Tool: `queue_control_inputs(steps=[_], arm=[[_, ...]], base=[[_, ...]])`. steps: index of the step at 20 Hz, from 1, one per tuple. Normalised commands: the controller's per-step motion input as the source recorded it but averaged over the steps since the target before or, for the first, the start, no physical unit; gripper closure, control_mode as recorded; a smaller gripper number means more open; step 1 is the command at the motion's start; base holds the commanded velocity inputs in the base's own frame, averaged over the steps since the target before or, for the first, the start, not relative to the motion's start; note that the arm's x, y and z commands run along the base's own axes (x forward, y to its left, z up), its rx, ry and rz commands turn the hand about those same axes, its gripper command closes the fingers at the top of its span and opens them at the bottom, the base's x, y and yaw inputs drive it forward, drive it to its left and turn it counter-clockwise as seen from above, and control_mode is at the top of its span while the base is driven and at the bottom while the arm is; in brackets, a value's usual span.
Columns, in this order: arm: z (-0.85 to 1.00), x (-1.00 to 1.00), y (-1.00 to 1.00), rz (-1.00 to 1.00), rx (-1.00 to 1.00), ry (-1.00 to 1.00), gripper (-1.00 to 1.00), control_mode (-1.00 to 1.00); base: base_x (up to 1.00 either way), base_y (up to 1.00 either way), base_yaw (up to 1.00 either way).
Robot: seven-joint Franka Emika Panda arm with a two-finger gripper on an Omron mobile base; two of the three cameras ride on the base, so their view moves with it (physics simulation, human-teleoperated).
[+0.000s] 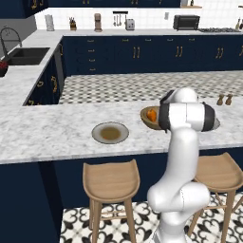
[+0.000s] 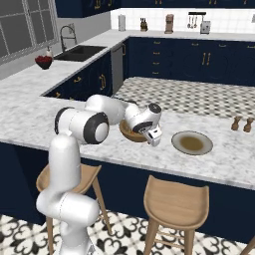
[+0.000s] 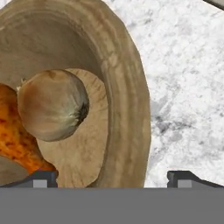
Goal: Pick the chicken drumstick and onion from their plates and place them in the bowl. Then put the bowl in the fridge.
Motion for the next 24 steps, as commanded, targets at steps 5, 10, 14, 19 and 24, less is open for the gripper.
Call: queue_control_inputs(steps=[5,10,14,19,24], arm=[[-0.32,0.27,0.13,0.00,0.00,0.01,1.00,-1.00],[-0.17,0.22,0.29,0.00,0.00,0.01,1.00,-1.00],[-0.03,0.03,0.25,-0.01,0.00,0.00,1.00,-1.00],[0.12,-0.12,0.18,-0.08,-0.01,-0.11,1.00,-1.00],[0.70,-0.50,0.16,-0.16,-0.08,-0.06,1.00,-1.00]], base=[[0.00,0.00,0.00],[0.00,0.00,0.00],[0.00,0.00,0.00],[0.00,0.00,0.00],[0.00,0.00,0.00]])
